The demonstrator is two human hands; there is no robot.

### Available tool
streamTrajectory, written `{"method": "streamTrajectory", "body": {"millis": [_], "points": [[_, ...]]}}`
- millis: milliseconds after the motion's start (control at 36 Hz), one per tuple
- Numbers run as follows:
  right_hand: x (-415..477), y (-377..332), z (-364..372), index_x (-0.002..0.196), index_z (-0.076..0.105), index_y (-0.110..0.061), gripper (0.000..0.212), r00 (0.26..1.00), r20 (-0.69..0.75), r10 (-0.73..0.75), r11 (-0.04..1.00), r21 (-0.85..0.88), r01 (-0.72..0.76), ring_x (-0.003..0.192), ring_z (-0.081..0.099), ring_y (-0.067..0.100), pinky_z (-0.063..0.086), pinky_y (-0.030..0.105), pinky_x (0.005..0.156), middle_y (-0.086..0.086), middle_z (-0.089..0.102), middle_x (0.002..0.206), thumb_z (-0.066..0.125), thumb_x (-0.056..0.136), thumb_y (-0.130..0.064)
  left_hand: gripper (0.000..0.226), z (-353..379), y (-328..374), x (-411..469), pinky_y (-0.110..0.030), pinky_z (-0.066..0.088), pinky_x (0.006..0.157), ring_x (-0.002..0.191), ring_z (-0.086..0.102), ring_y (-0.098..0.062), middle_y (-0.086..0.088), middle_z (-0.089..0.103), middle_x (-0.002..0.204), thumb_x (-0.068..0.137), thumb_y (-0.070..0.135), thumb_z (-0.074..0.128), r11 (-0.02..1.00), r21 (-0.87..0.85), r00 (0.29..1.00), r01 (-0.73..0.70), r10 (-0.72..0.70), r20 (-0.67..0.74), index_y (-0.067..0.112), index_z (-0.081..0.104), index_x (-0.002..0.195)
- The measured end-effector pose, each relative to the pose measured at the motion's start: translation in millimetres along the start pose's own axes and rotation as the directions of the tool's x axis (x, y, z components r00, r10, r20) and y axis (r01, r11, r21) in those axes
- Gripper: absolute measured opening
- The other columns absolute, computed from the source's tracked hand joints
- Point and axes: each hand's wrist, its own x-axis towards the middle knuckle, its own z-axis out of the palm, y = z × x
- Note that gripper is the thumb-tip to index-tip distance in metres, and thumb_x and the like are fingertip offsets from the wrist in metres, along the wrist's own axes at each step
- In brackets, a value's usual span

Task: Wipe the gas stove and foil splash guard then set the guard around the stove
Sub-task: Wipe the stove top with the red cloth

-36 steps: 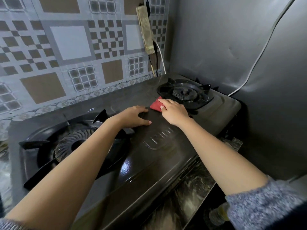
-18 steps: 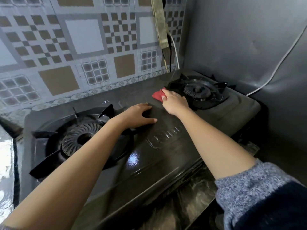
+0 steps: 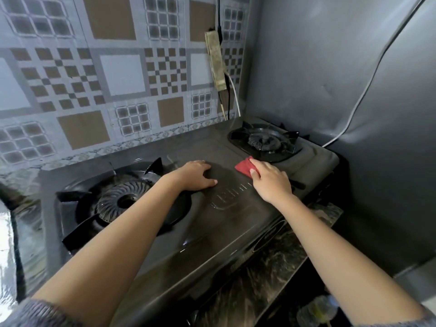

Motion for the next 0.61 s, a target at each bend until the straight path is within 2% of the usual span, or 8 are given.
{"method": "streamTrajectory", "body": {"millis": [194, 361, 611], "points": [[-25, -8, 2, 0.140, 0.035, -0.029, 0.042, 0.999, -0.037, -0.017, 1.000, -0.023, 0.016, 0.127, 0.042, 0.025, 0.032, 0.041, 0.102, 0.000, 0.044, 0.141, 0.032, 0.098, -0.034, 0.066, 1, 1, -4, -0.034, 0.018, 0.115, 0.142, 0.022, -0.024, -0.009, 0.024, 0.154, 0.091, 0.043, 0.049, 1.000, -0.010, 1.000, -0.004, 0.004, -0.015, 0.011, 0.028, 0.144], [-50, -13, 5, 0.137, 0.040, -0.032, 0.040, 0.985, -0.054, -0.161, 0.987, 0.007, 0.162, 0.125, 0.044, 0.020, 0.031, 0.036, 0.099, -0.007, 0.048, 0.138, 0.037, 0.097, -0.033, 0.067, 2, -1, -1, -0.033, 0.020, 0.113, 0.140, 0.025, -0.025, -0.010, 0.027, 0.152, 0.090, 0.044, 0.053, 1.000, -0.020, 0.999, -0.003, 0.002, -0.035, 0.010, 0.030, 0.143], [-81, -14, 7, 0.124, 0.057, -0.032, 0.042, 0.922, -0.188, -0.338, 0.922, 0.131, 0.365, 0.115, 0.054, 0.012, 0.033, 0.029, 0.087, -0.011, 0.062, 0.122, 0.035, 0.089, -0.041, 0.067, -1, -1, 6, -0.034, 0.028, 0.108, 0.134, 0.034, -0.029, -0.012, 0.033, 0.148, 0.087, 0.042, 0.057, 0.999, -0.048, 0.999, 0.018, -0.020, -0.030, 0.012, 0.034, 0.142]]}}
